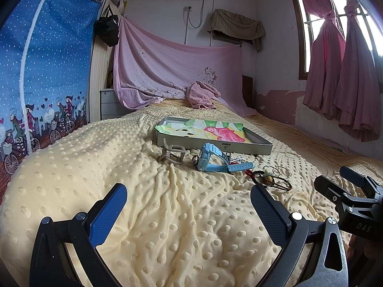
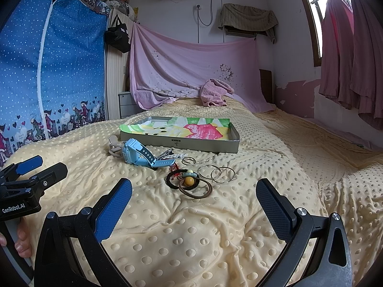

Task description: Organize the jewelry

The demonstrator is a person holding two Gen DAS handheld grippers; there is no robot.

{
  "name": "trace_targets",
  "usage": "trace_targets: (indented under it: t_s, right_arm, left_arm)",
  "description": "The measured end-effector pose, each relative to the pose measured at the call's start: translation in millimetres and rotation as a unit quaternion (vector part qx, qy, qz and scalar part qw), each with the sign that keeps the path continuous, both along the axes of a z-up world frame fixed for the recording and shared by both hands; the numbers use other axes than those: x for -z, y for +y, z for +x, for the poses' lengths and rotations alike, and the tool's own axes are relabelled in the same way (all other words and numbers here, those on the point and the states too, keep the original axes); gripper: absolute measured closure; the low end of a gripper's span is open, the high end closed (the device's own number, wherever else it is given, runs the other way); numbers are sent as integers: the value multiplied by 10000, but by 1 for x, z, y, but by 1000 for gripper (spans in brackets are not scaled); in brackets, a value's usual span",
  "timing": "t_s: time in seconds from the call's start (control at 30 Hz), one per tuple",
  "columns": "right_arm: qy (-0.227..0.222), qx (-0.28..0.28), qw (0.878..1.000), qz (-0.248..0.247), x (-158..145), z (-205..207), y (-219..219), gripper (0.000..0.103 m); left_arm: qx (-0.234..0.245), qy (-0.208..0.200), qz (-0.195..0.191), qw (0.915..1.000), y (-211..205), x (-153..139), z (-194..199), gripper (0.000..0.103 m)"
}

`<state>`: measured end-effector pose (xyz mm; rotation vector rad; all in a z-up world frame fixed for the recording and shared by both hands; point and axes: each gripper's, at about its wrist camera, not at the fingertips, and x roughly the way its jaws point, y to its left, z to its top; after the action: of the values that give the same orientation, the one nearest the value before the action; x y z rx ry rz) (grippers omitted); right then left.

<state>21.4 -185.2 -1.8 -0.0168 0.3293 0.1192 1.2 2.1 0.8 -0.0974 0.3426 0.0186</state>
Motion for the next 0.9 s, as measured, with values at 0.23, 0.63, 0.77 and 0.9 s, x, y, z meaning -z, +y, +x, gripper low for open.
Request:
trace_targets:
  t_s: [0.23, 0.63, 0.77, 0.9]
  right_arm:
    - [6, 2, 10000, -1, 0, 0, 1, 1]
    - [275, 54, 9990, 338, 2, 17, -13, 1]
    - [425, 13, 9984, 370, 4, 32, -16, 1]
    - [601, -179, 9977, 275, 6, 50, -12, 1]
  left_arm:
    - [-3, 12, -3, 10000, 0, 0, 0, 0]
    - [102, 203, -114, 9997, 5, 3, 18, 0]
    - [209, 285, -24, 9994, 3, 0, 32, 0]
    - [321, 418, -117, 9985, 3, -3, 52, 0]
